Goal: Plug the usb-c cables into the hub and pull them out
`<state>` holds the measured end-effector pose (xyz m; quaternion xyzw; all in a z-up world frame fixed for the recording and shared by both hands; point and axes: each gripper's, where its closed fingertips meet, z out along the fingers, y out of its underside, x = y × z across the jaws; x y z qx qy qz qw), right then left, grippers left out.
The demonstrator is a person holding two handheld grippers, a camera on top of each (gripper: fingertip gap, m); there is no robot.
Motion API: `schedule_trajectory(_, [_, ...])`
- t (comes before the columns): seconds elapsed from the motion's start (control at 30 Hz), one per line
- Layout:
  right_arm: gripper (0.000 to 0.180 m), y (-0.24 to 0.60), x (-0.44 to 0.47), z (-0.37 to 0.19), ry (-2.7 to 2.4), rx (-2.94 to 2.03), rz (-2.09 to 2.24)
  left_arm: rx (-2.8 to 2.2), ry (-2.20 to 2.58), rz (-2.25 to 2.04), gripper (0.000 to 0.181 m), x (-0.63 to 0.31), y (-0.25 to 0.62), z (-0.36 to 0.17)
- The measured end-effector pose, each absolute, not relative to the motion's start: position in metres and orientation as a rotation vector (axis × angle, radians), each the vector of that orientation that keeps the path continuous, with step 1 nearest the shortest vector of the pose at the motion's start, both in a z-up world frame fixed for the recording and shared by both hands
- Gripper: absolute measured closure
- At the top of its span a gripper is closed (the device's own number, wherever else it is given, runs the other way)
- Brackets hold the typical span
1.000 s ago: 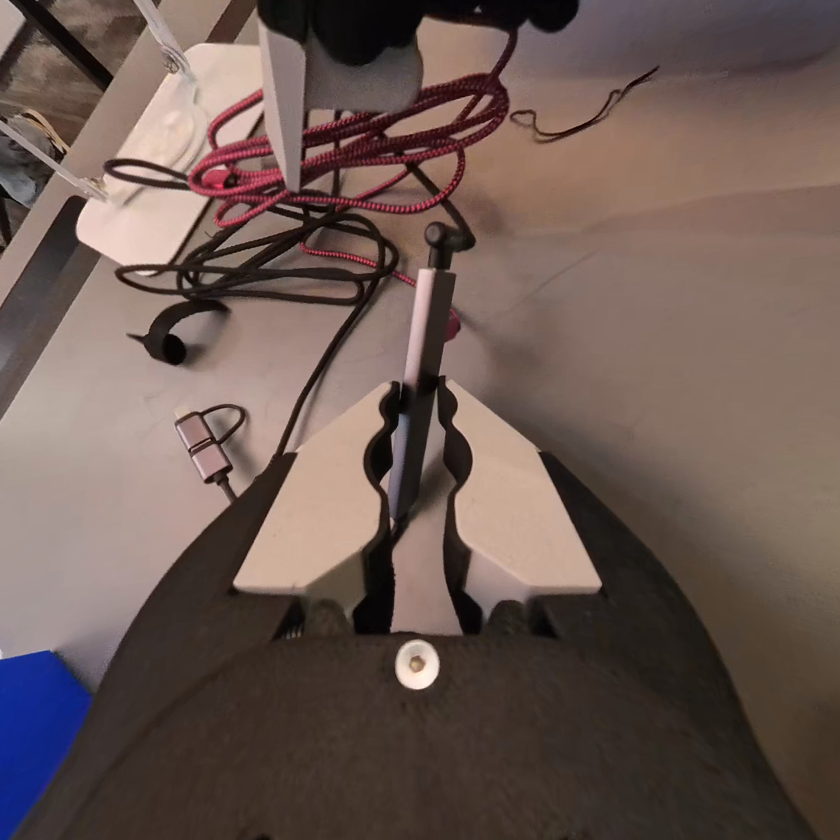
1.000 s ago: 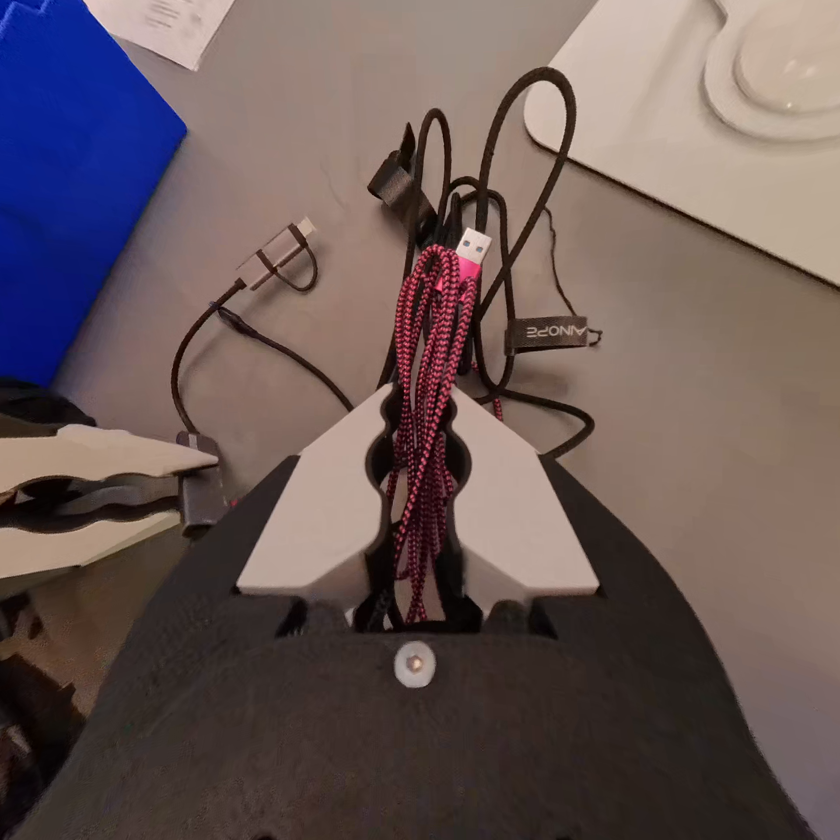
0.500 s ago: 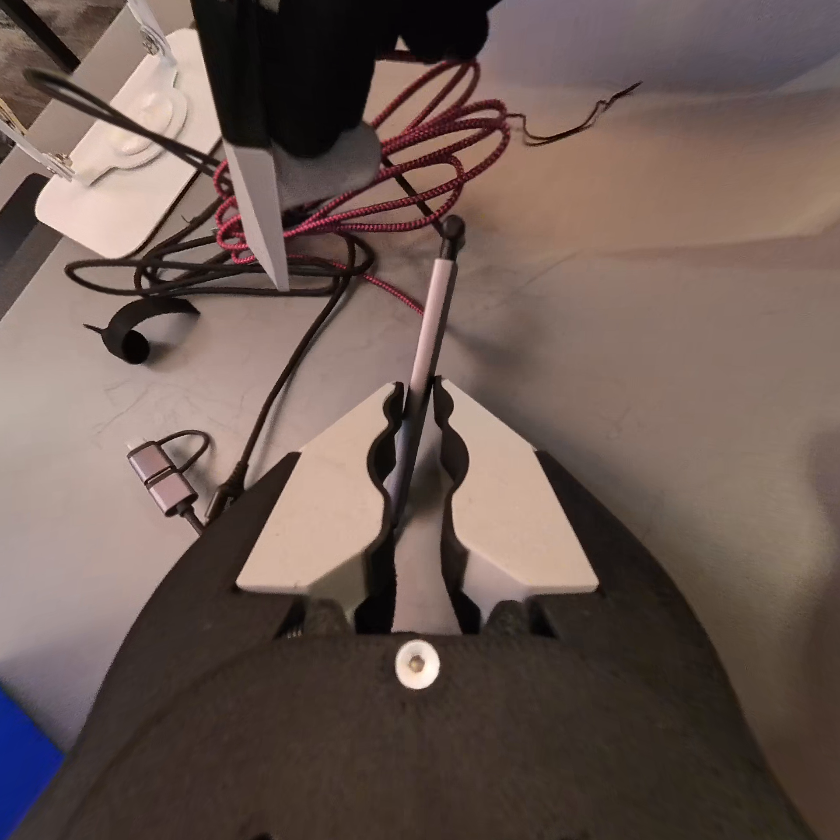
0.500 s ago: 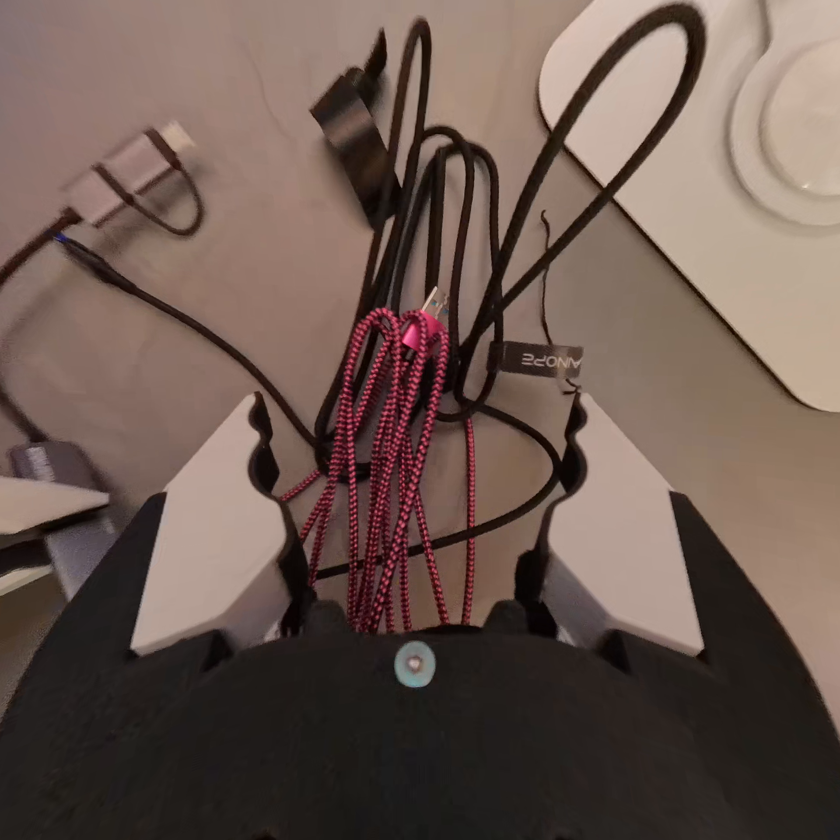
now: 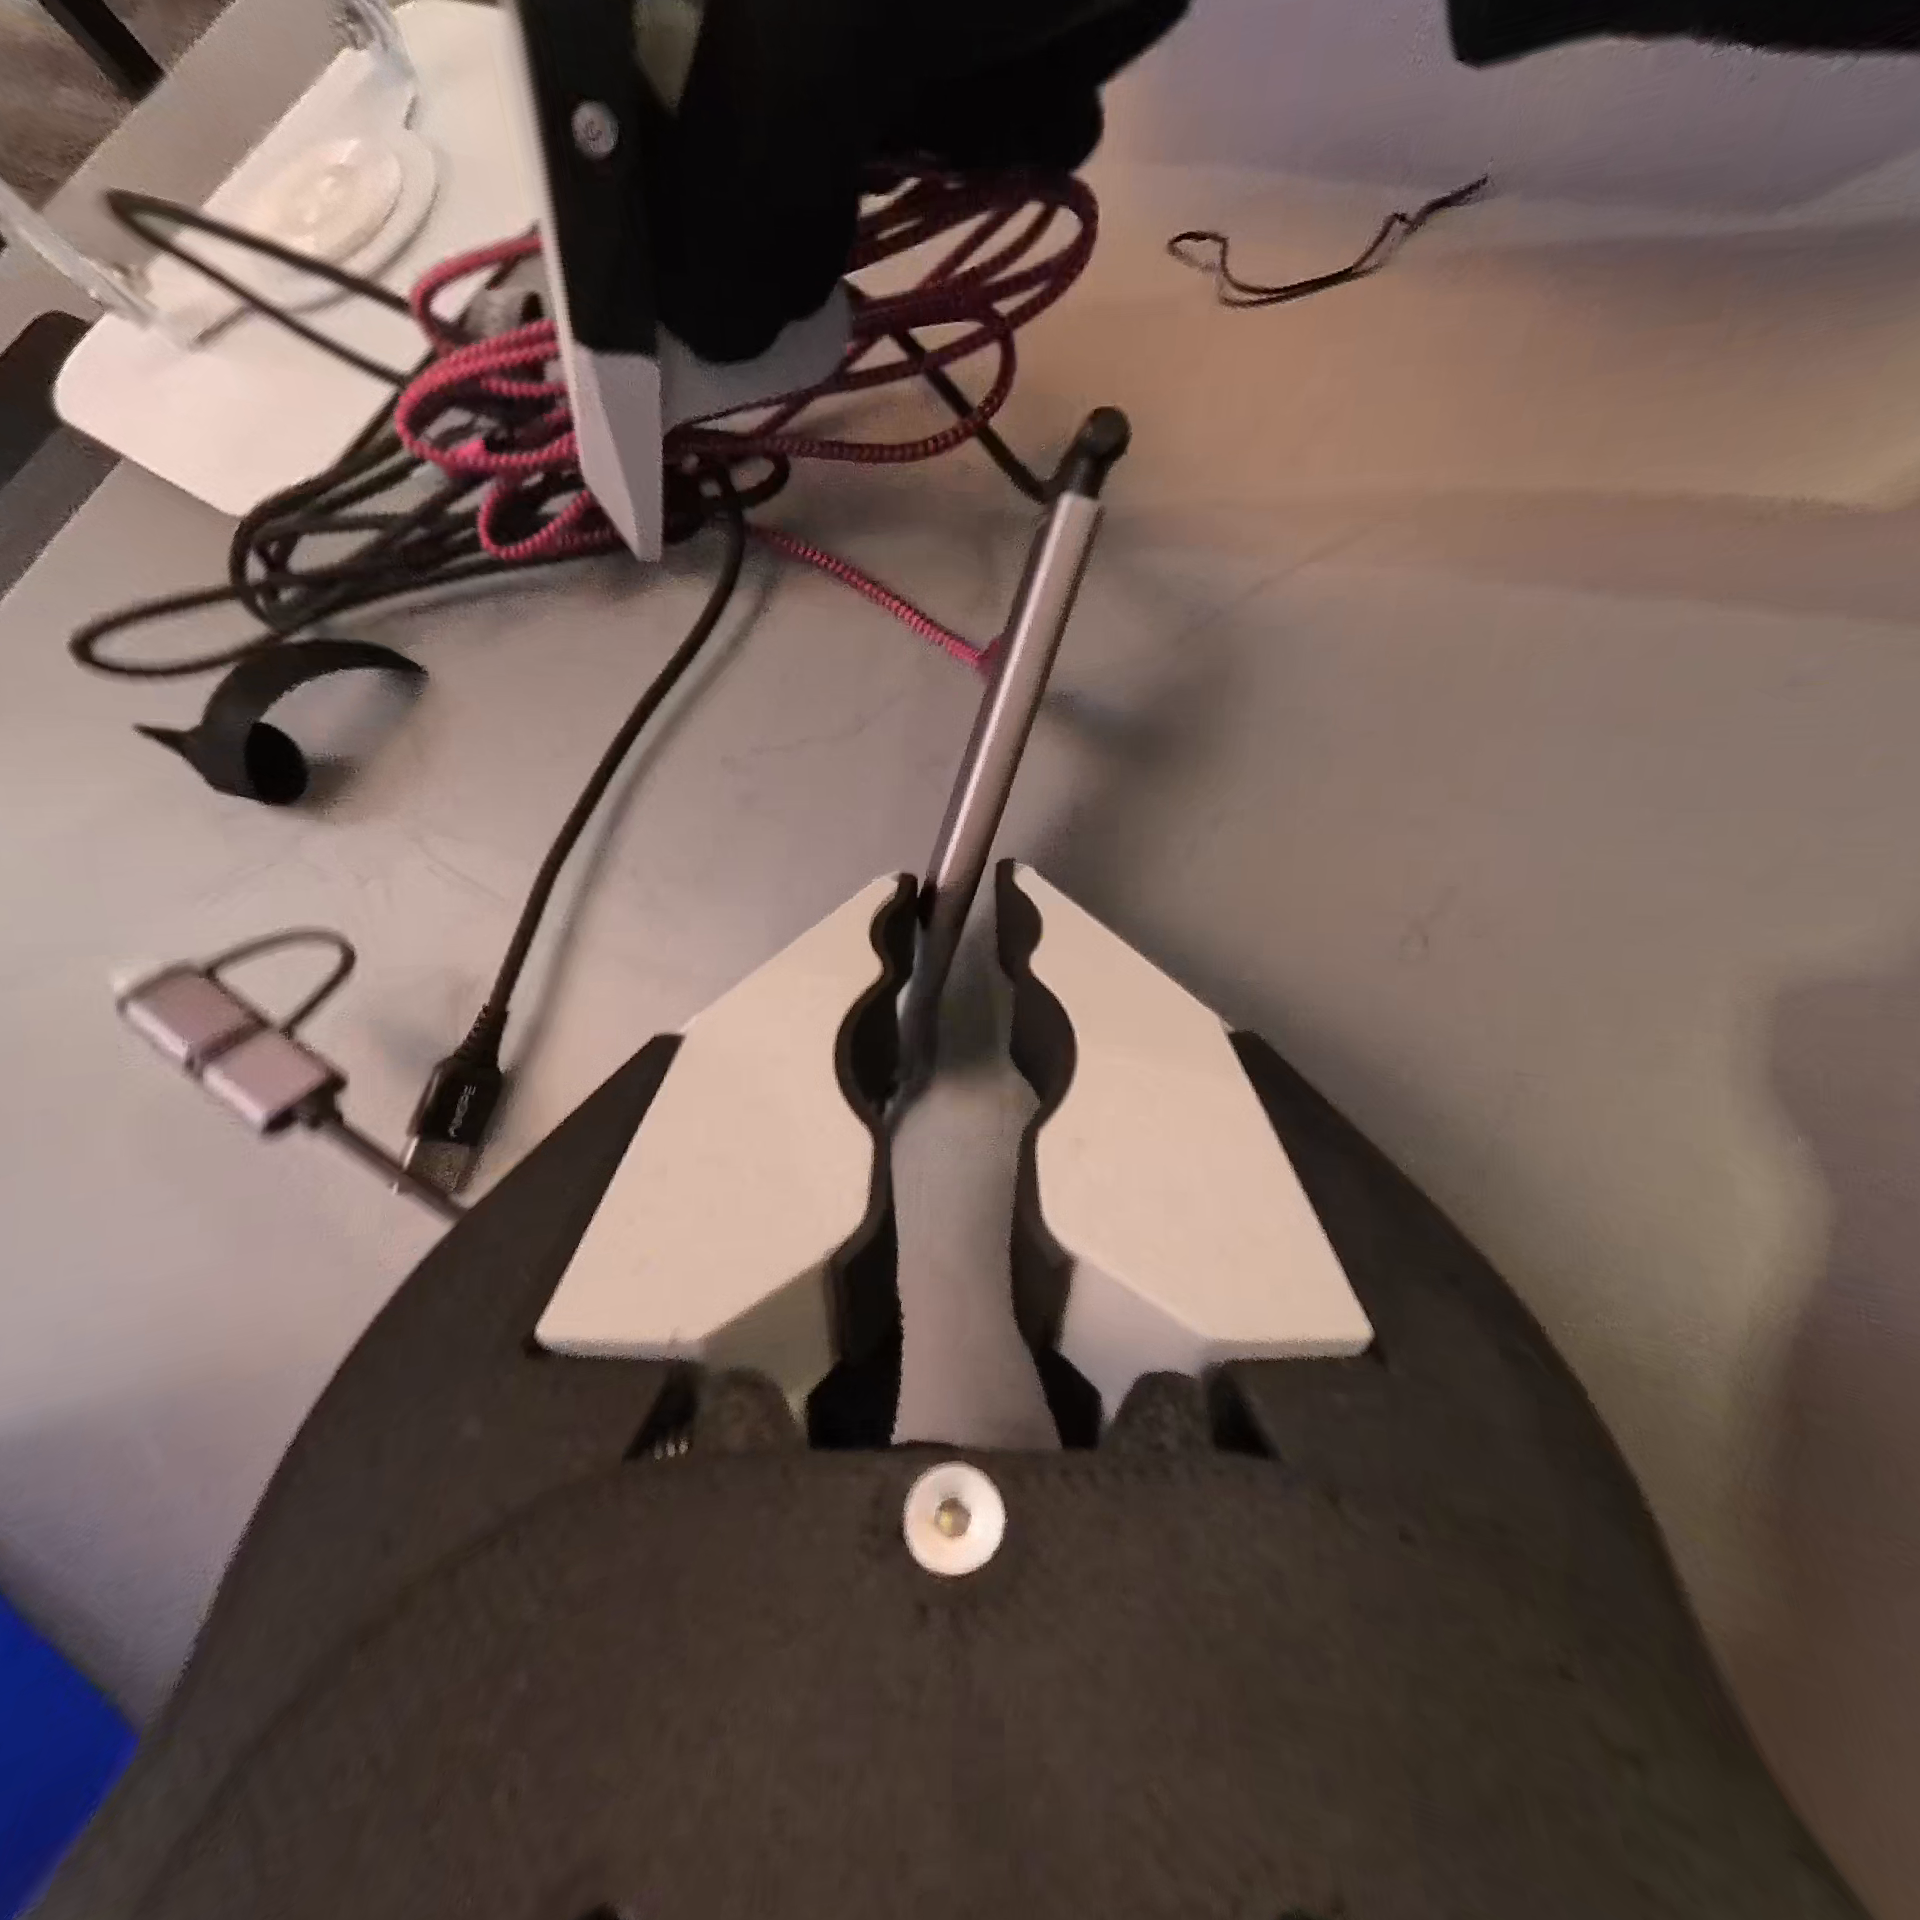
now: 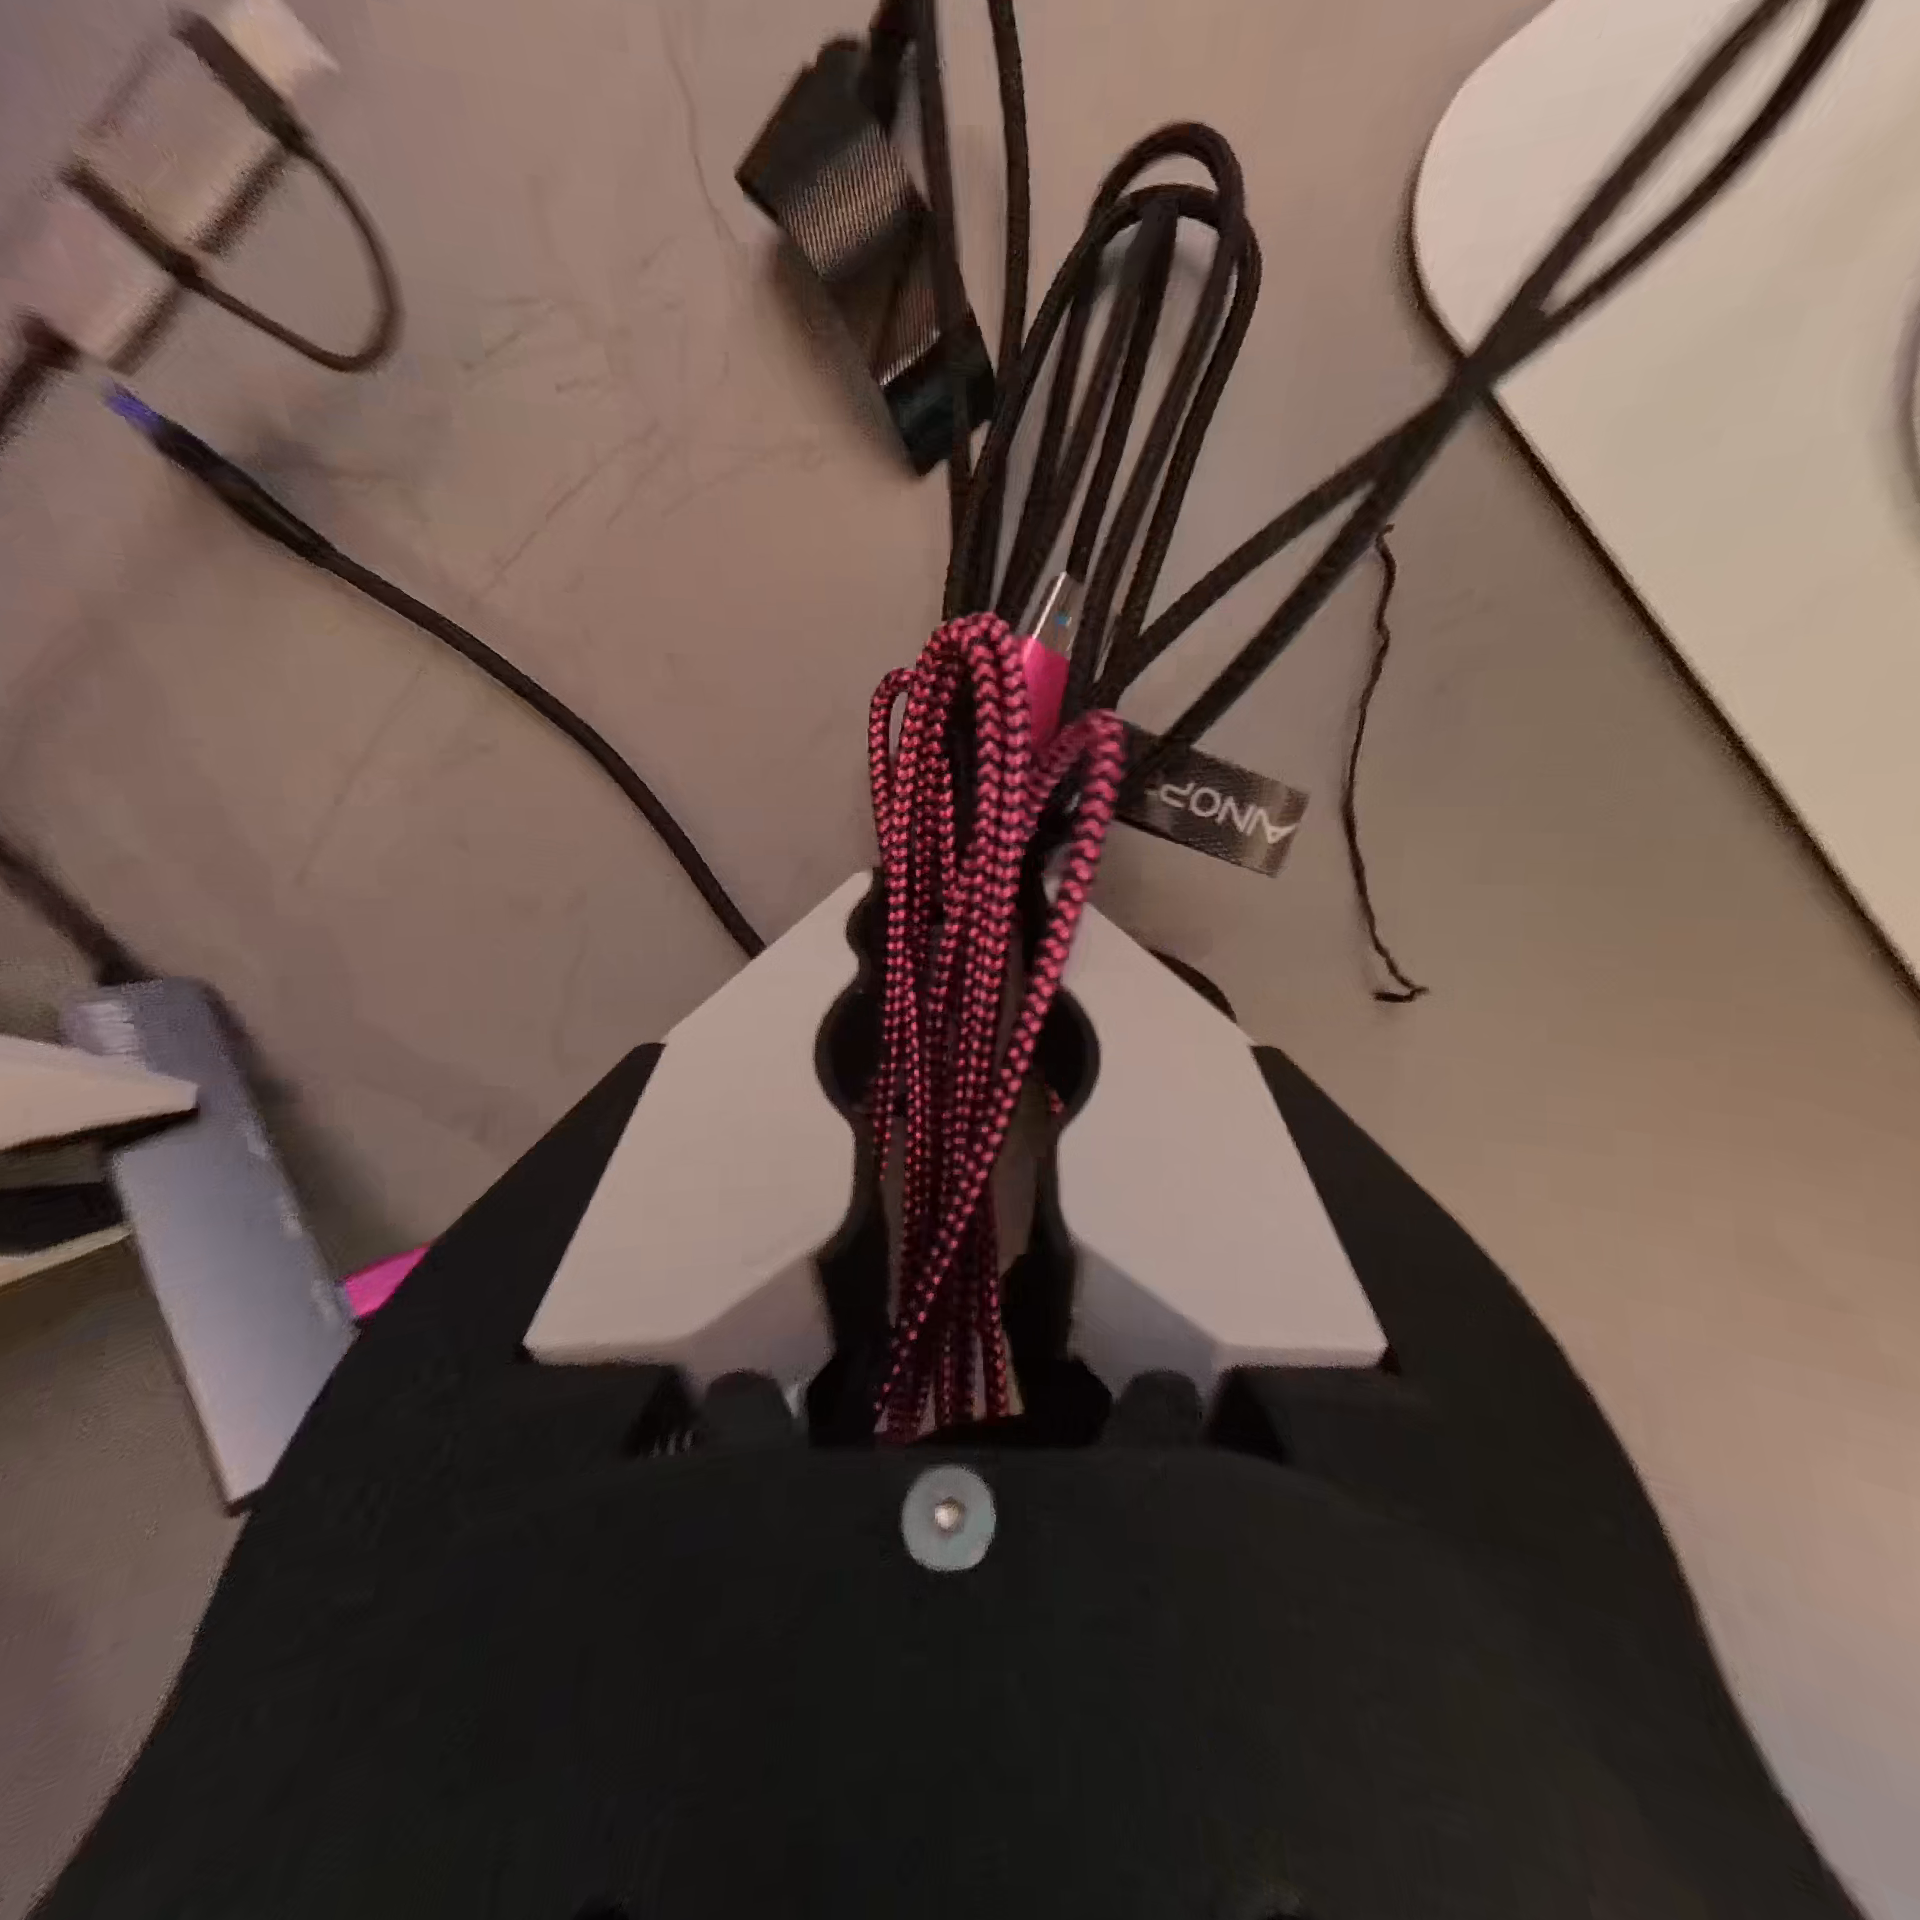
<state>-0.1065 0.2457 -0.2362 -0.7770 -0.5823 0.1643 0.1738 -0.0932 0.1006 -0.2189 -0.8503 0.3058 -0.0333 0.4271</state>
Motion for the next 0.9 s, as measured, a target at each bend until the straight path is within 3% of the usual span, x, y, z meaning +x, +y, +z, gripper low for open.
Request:
schedule_trajectory(0.37, [0.162, 0.218, -0.082, -0.205, -1.540, -2.158, 0.710, -2.013, 0.528, -0.084, 0.163, -0.115, 0.080, -0.187])
schedule_trajectory(0.43, [0.162, 0.214, -0.077, -0.195, -1.522, -2.135, 0.739, -2.014, 0.363, -0.064, 0.159, -0.138, 0.083, -0.180])
schedule_trajectory(0.5, [0.162, 0.210, -0.072, -0.188, -1.525, -2.112, 0.734, -2.059, 0.214, -0.102, 0.141, -0.156, 0.086, -0.182])
schedule_trajectory(0.7, [0.162, 0.183, -0.072, -0.176, -1.629, -2.001, 0.753, -2.345, 0.080, -0.191, 0.118, -0.162, 0.092, -0.233])
schedule_trajectory(0.9, [0.162, 0.154, -0.074, -0.162, -1.793, -1.785, 0.817, -2.379, 0.074, -0.220, 0.145, -0.164, 0.101, -0.238])
